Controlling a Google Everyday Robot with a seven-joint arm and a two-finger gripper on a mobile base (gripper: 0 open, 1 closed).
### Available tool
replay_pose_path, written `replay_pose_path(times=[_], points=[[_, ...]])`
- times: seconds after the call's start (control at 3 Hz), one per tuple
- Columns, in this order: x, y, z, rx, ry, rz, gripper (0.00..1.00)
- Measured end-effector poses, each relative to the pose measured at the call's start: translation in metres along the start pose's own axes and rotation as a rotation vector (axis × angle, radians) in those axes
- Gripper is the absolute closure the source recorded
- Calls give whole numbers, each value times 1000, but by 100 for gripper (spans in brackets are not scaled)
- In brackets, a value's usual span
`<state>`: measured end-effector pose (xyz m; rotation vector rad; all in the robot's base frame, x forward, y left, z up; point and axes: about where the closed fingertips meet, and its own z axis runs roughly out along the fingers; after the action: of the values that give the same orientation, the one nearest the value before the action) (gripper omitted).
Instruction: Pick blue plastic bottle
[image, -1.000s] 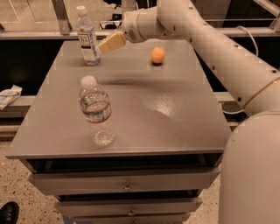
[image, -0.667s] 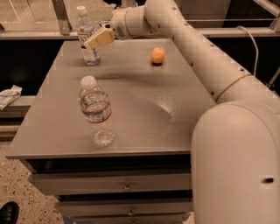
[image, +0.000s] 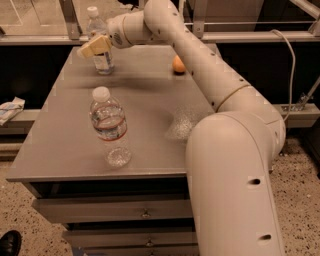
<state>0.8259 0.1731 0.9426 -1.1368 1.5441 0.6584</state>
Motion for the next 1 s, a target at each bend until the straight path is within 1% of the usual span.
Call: replay_pose_path(times=[0.33,0.67,1.0], points=[[5,4,13,-13,9,18,32],[12,-3,0,20,16,36,55],[6,-3,-29,52,-11,66,78]])
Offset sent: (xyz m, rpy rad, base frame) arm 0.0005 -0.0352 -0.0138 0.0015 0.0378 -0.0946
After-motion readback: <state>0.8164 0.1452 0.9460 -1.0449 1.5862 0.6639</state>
